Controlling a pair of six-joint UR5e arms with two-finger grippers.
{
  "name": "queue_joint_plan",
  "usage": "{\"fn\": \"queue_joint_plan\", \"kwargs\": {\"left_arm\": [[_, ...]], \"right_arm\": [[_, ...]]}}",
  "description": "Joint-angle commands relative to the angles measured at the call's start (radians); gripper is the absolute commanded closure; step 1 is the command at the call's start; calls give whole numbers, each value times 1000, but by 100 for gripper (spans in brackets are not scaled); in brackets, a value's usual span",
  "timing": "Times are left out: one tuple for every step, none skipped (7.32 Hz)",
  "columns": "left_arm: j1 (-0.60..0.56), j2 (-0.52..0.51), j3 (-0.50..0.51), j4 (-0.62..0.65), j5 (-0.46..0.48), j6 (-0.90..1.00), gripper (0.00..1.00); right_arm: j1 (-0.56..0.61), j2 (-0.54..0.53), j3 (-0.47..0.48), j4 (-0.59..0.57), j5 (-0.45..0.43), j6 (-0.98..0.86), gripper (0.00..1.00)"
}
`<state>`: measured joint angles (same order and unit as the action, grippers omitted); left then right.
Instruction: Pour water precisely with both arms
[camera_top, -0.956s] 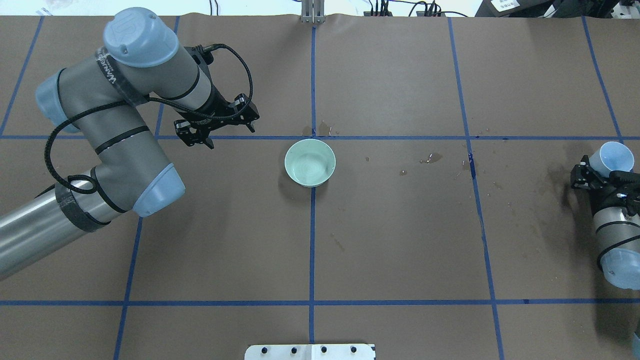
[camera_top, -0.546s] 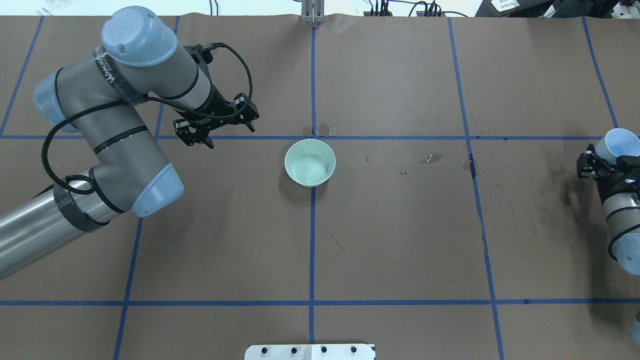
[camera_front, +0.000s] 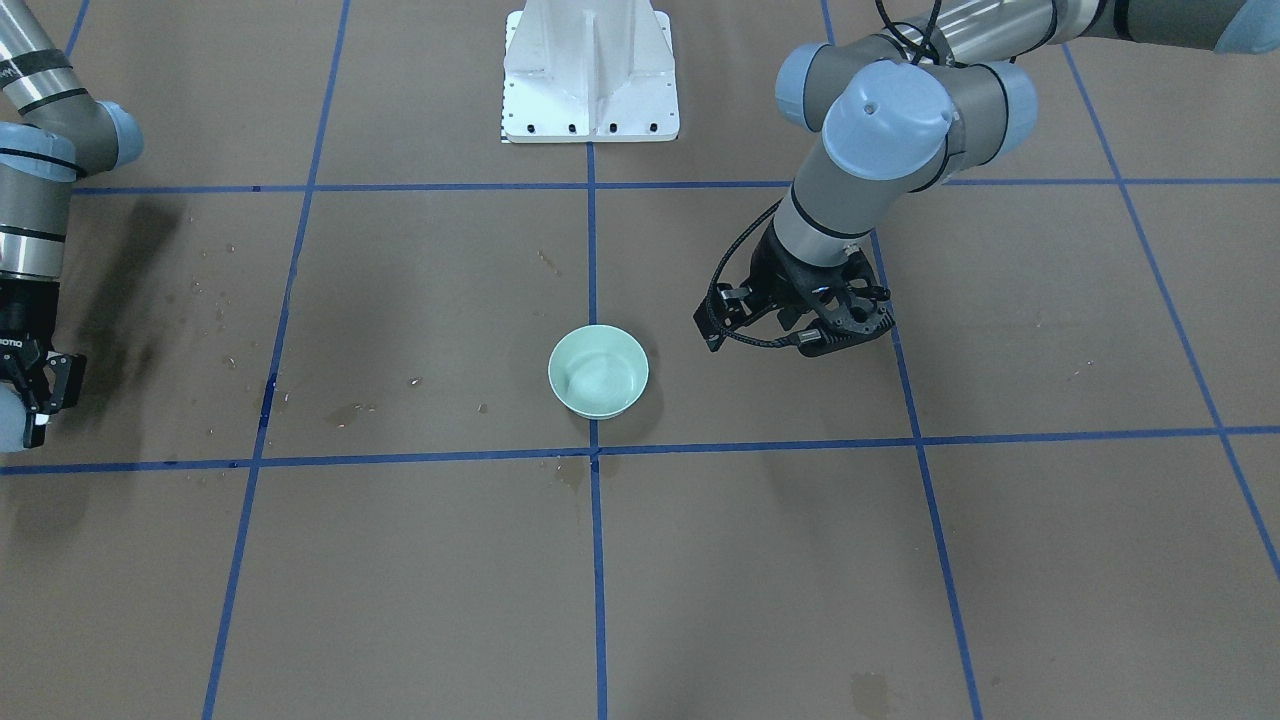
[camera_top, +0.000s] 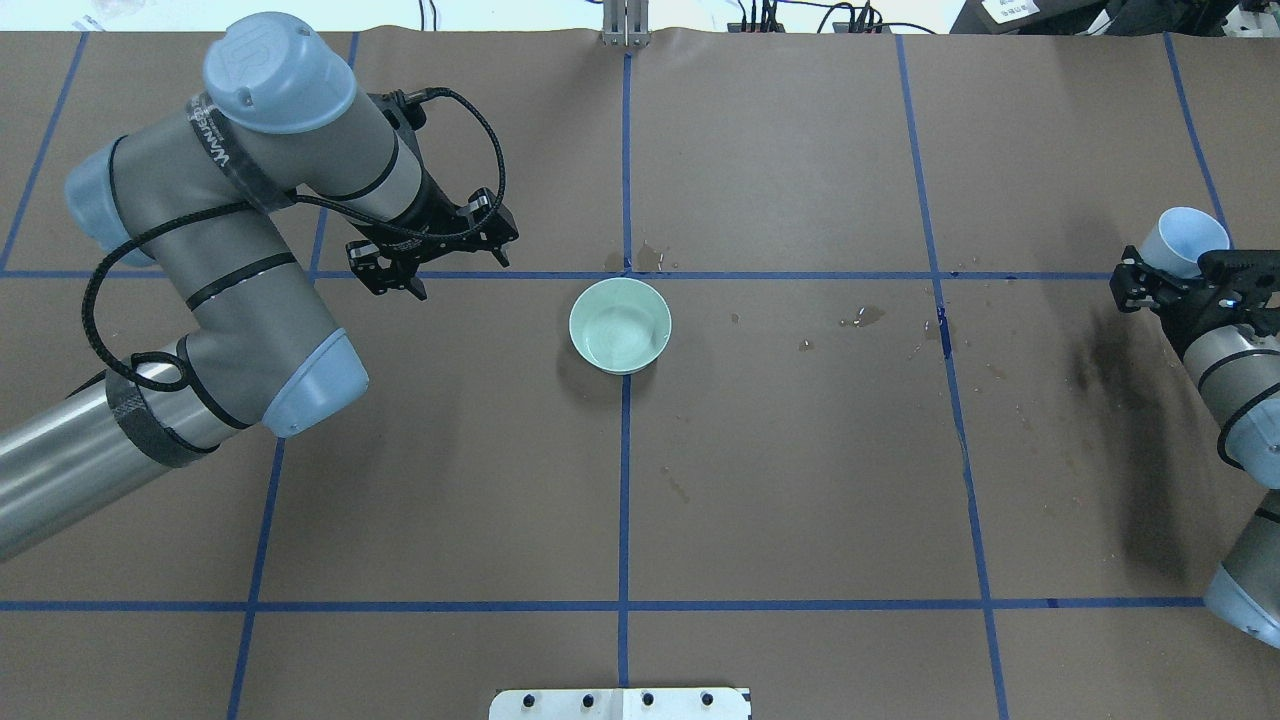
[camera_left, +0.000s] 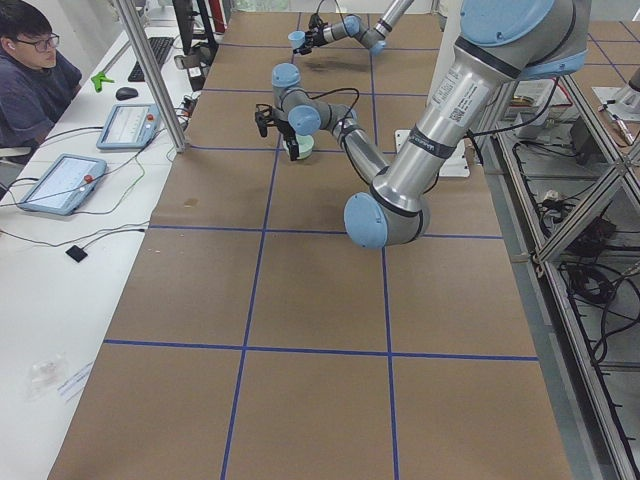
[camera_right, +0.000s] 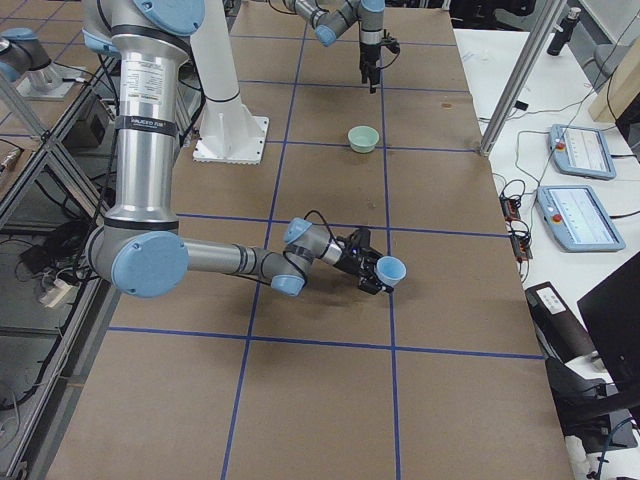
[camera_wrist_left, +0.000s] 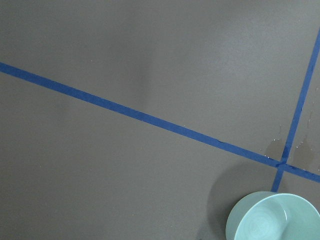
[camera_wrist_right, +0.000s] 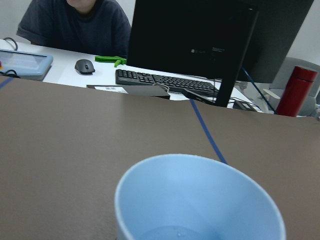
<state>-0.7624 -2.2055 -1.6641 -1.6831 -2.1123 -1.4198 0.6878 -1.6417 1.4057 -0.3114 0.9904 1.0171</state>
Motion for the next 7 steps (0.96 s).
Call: {"fn": "queue_joint_plan", "kwargs": {"left_arm": [[0,1,6,0,-2,4,0],[0,0,3,0,-3,4,0],[-2,0,1,0,-5,7,0],[-5,0,0,0,-6,10,0],[-9,0,0,0,-8,10,0],[-12,0,-3,-1,-8,12,0],[-27,0,-16,0,-9,12,0]], "right_arm": [[9,93,13,11,91,-28,100],[10,144,41,11,108,-47,100],[9,164,86,3,169,-51,100],[7,184,120,-3,247,-57,100],[7,186,160,-5,345,-119,100],[-2,191,171,-8,394,-188,100],[-13,222,176,-46,439,-196,100]]}}
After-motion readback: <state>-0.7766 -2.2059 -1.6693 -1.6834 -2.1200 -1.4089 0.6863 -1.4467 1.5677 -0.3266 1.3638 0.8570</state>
